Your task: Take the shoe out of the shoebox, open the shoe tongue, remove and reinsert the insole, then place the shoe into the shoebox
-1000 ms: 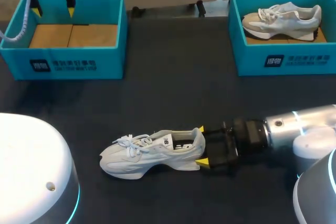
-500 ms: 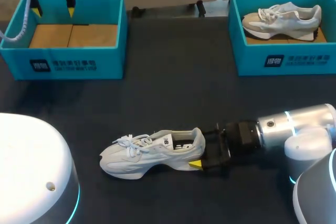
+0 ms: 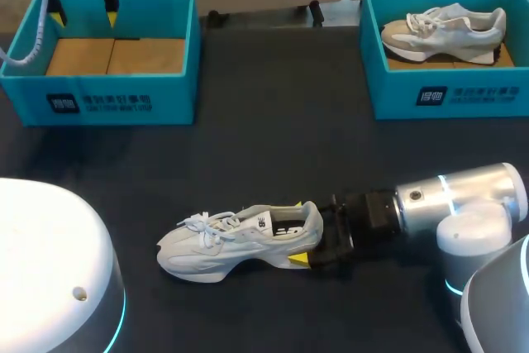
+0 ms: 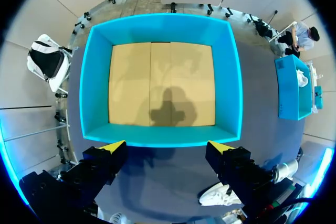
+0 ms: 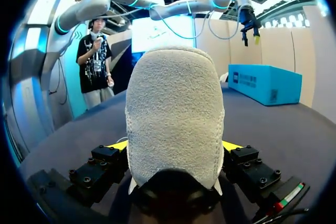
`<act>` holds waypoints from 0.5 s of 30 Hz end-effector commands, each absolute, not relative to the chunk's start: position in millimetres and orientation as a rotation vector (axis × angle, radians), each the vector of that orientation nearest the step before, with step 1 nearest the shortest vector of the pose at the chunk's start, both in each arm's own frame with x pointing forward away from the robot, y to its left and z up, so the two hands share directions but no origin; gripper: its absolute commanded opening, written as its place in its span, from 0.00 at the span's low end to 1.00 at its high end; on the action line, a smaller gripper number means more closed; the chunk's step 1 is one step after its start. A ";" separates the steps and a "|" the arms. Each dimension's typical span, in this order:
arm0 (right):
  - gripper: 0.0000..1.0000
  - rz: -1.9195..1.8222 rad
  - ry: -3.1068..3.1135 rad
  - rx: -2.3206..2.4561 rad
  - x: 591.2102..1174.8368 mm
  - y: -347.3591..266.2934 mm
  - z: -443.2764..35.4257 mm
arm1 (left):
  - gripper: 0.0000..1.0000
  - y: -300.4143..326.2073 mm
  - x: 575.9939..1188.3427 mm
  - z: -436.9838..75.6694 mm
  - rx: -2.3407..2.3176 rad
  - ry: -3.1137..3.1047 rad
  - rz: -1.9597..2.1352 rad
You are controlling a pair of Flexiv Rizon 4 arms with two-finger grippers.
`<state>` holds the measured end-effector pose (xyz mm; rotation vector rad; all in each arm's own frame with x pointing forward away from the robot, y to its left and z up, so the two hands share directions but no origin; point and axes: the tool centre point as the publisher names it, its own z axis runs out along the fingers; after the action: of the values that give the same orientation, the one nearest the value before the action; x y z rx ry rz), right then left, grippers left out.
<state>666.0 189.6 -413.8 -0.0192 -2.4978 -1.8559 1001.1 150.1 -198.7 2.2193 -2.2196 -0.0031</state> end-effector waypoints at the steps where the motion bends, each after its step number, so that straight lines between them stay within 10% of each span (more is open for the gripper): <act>1: 1.00 -1.852 -2.503 -0.019 666.4 195.1 -414.6 | 1.00 150.2 1000.6 -199.0 2.219 -2.220 -0.002; 4: 0.98 -1.846 -2.506 -0.015 667.3 196.7 -414.8 | 1.00 150.2 1000.6 -199.0 2.219 -2.220 -0.002; 5: 0.62 -1.844 -2.509 -0.018 667.7 196.9 -415.1 | 1.00 150.2 1000.6 -199.0 2.219 -2.220 -0.002; 8: 0.00 -1.848 -2.515 -0.034 668.2 196.7 -416.1 | 1.00 150.2 1000.6 -199.0 2.219 -2.220 -0.002; 15: 0.00 -1.866 -2.531 -0.063 669.7 195.8 -416.4 | 1.00 150.2 1000.6 -199.0 2.219 -2.220 -0.002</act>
<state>669.6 192.8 -415.9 -0.0482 -2.5166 -1.8634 1001.1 150.1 -198.7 2.2192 -2.2196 -0.0031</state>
